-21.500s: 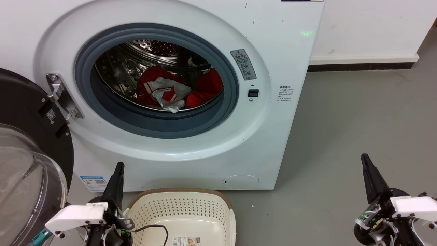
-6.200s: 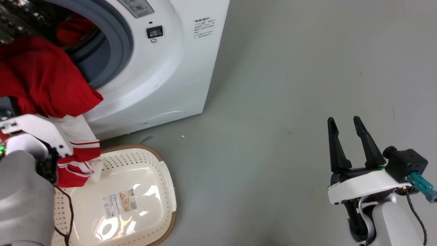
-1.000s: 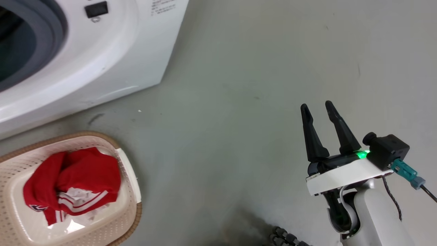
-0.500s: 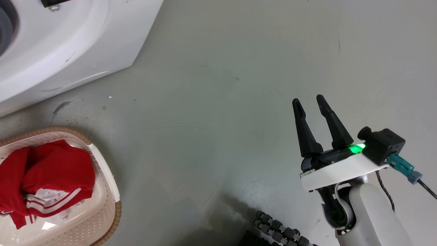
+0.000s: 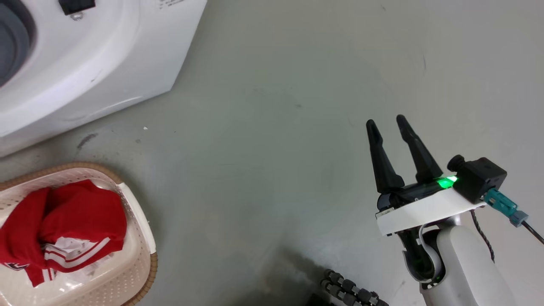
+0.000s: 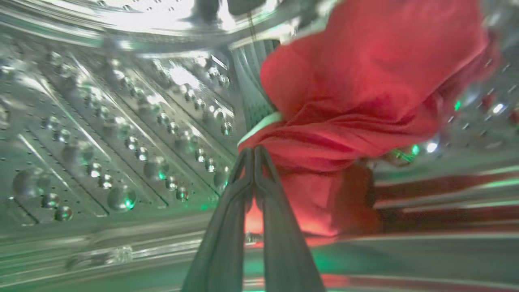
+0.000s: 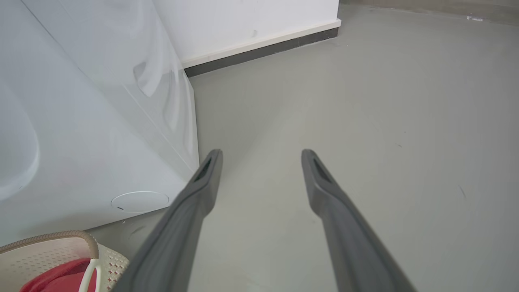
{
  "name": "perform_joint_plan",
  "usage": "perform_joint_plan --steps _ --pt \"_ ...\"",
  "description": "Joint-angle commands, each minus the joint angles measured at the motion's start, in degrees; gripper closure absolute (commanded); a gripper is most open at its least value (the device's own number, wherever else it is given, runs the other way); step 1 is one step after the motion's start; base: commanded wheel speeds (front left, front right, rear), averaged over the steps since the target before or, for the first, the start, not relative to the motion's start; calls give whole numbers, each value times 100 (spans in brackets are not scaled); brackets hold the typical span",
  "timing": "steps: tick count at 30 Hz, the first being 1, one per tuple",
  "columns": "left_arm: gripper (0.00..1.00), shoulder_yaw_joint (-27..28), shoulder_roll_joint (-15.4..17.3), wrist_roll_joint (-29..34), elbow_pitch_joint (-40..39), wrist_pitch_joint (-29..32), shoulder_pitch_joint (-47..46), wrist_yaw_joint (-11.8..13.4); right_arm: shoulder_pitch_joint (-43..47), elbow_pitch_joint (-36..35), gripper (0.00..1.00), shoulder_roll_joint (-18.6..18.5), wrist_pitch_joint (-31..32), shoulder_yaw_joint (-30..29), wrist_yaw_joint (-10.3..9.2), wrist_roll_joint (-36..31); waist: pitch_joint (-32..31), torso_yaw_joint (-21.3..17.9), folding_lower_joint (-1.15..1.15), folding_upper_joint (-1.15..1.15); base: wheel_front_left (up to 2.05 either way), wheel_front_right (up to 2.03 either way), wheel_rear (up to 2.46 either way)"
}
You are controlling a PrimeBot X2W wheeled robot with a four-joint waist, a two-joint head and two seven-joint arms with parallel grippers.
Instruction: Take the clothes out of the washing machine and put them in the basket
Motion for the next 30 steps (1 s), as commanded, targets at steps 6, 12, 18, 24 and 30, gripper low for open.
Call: perform_joint_plan --steps 6,12,18,24,30 --pt "100 188 -243 -226 411 -1254 372 109 119 -26 0 -1 -10 -209 -4 -263 -538 247 -1 0 0 0 0" --pt "100 272 -526 -399 772 -2216 778 102 244 -27 0 0 -10 -343 -4 -447 -987 440 -1 0 0 0 0" --pt "100 375 -898 -626 1115 -3282 1360 65 454 11 0 -1 -10 -491 -4 -681 -1525 694 -1 0 0 0 0" --pt "100 482 -1314 -851 1215 -4199 2095 34 726 63 0 -1 -11 -643 -4 -886 -2123 999 -1 0 0 0 0" --pt "100 396 -1554 -903 983 -4650 2706 -86 974 -13 0 -1 99 -748 -4 -1064 -2602 1320 -1 0 0 0 0"
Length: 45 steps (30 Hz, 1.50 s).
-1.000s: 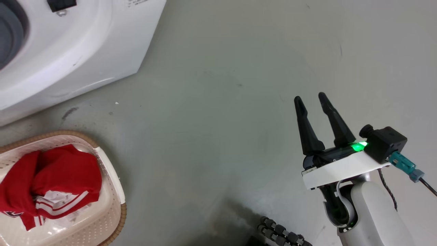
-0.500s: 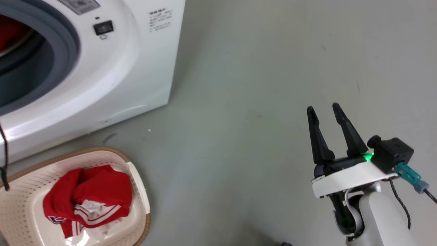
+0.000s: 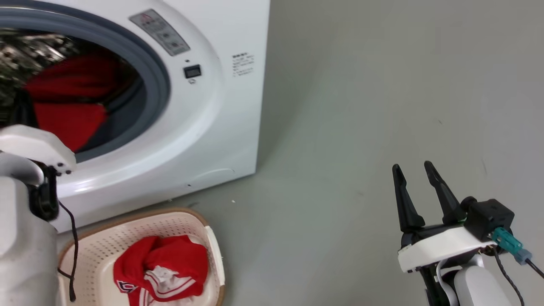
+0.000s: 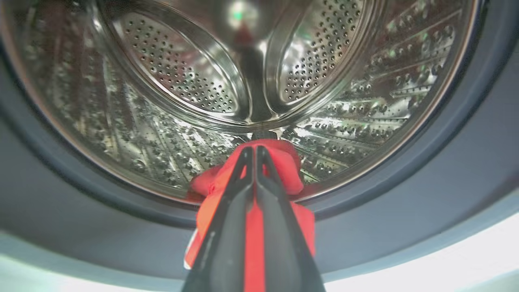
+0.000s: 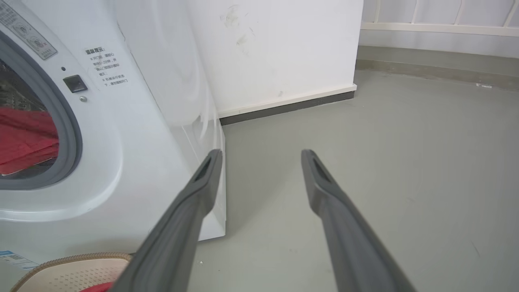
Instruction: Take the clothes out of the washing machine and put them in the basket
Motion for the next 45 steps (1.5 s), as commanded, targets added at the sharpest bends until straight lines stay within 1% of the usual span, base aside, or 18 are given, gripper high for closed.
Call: perform_joint_plan --steps 1,6,12,21,26,30,34,38,40,45 --pt "100 -2 -36 -19 -74 -67 101 -28 91 -37 0 -3 28 -24 -4 -61 -288 256 1 0 0 0 0" --pt "100 -75 -211 -19 -623 -197 583 46 283 -208 0 -2 166 -69 -4 -104 -587 478 1 0 0 0 0" --pt "100 -179 -418 7 -1621 -80 1282 198 526 -435 0 -4 327 -110 -4 -194 -875 743 1 0 0 0 0" --pt "100 -400 -704 106 -3381 330 2415 497 802 -745 0 -1 574 -177 -4 -329 -1121 1146 1 0 0 0 0" --pt "100 -550 -854 161 -4163 530 3080 627 924 -865 0 -1 678 -202 -4 -397 -1211 1318 1 0 0 0 0" --pt "100 -667 -996 167 -4617 678 3605 743 1036 -942 0 -1 739 -223 -4 -432 -1252 1452 1 0 0 0 0" --pt "100 -762 -1185 84 -4863 786 4086 853 1098 -1011 0 -1 784 -228 -4 -434 -1249 1571 1 0 0 0 0" --pt "100 -843 -1387 -22 -4775 793 4456 935 1085 -1091 0 -1 804 -216 -4 -437 -1149 1658 1 0 0 0 0" --pt "100 -868 -1450 -75 -4590 751 4585 954 1045 -1127 0 -2 805 -211 -4 -430 -1073 1694 1 0 0 0 0" --pt "100 -941 -1621 -295 -3846 544 4524 861 872 -1192 0 -1 798 -177 -4 -443 -752 1715 1 0 0 0 0"
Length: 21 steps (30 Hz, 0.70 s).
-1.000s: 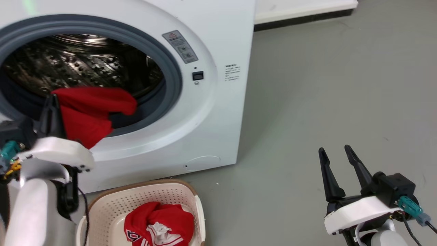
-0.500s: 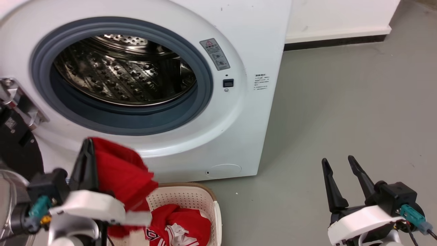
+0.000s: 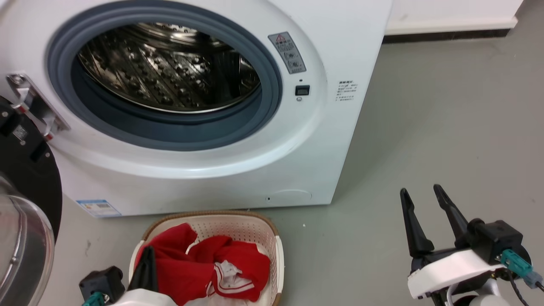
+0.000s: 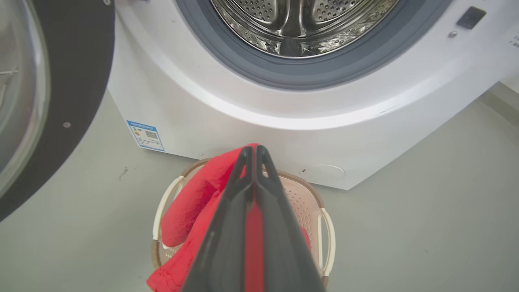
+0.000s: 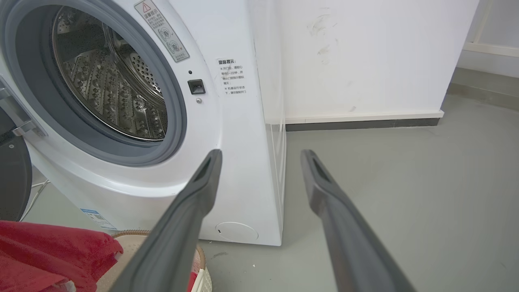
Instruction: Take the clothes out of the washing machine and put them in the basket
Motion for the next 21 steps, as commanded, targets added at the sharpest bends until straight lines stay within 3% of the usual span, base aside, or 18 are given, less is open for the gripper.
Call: perform_joint_plan --steps 1,7,10,21 --pt "100 15 -52 -78 158 -99 -117 -17 -133 -34 0 2 -7 33 -4 -19 225 -19 0 0 0 0 0" --pt "100 -7 -98 -111 845 -349 -510 -42 -477 -117 0 0 -55 101 -4 -22 802 -179 0 0 0 0 0" --pt "100 -30 -36 -67 1506 -464 -1053 -68 -773 -164 0 3 -76 152 -3 -12 1359 -335 0 0 0 0 0" --pt "100 -90 131 61 3330 -675 -2524 -126 -1409 -1 0 4 -333 350 -4 91 2515 -930 0 0 0 0 0"
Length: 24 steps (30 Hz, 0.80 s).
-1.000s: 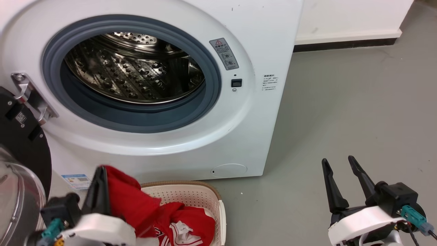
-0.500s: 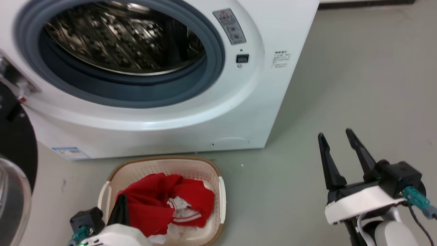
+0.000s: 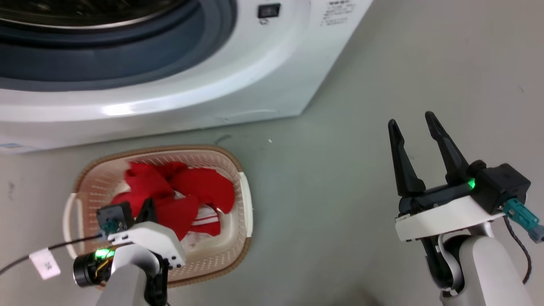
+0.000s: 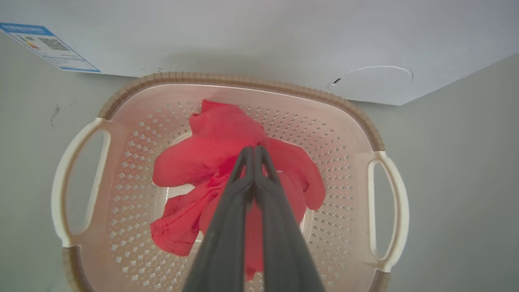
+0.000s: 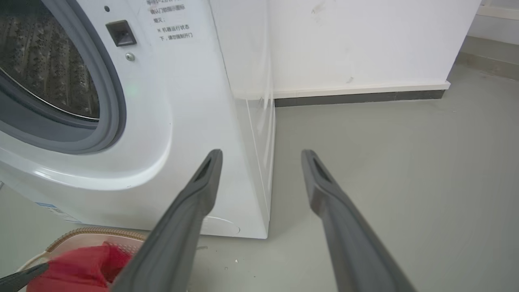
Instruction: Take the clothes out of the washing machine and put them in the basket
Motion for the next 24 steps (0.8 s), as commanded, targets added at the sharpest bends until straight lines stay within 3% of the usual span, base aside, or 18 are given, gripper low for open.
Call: perform_joint_plan --steps 1,14,24 --pt "100 -10 26 38 46 -28 -121 -22 -109 13 0 8 -44 22 -4 17 399 -329 -1 0 0 0 0" --pt "100 76 178 -106 2506 -303 -1574 -57 -552 396 0 6 -368 291 -4 239 1134 -646 -1 0 0 0 0" --pt "100 66 159 -206 3595 -478 -2081 -140 -756 572 0 6 -488 398 -4 299 1346 -694 -1 0 0 0 0"
